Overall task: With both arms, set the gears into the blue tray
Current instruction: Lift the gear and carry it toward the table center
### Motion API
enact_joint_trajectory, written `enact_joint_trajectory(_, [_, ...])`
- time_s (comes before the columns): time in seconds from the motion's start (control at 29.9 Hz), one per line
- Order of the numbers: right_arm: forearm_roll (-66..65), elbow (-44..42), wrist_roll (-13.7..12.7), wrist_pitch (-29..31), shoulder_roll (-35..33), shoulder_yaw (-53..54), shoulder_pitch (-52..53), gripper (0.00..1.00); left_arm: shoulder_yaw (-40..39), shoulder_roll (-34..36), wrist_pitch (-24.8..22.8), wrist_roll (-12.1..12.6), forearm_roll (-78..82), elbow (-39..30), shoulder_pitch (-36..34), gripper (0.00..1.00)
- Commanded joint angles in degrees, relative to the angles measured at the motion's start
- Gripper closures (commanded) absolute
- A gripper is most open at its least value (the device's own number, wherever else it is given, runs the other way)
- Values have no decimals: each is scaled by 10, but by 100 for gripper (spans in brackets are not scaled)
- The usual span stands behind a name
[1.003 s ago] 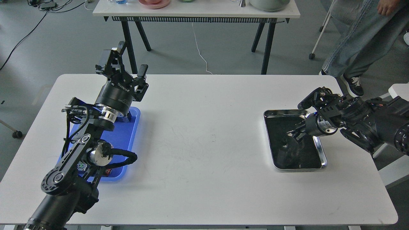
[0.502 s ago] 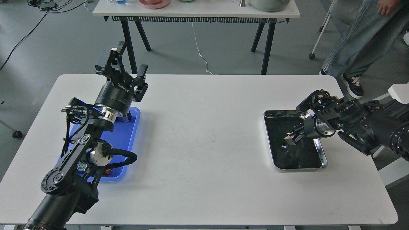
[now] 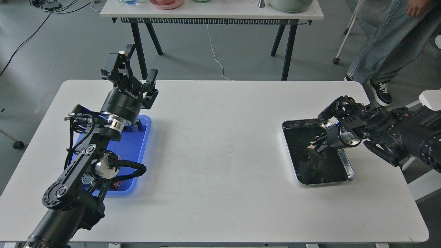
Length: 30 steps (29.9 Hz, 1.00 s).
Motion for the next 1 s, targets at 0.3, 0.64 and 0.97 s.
enact_joint_trajectory(0.3, [0, 45, -1, 0, -36, -3, 52, 85, 0, -1, 0, 0, 0, 0, -1, 0])
enact_joint_trajectory(0.64, [23, 117, -1, 9, -27, 1, 180, 85, 1, -1, 0, -1, 0, 0, -1, 0])
enact_joint_trajectory(0.97, [86, 121, -1, 25, 149, -2, 214, 85, -3, 1, 0, -1, 0, -8, 1, 0])
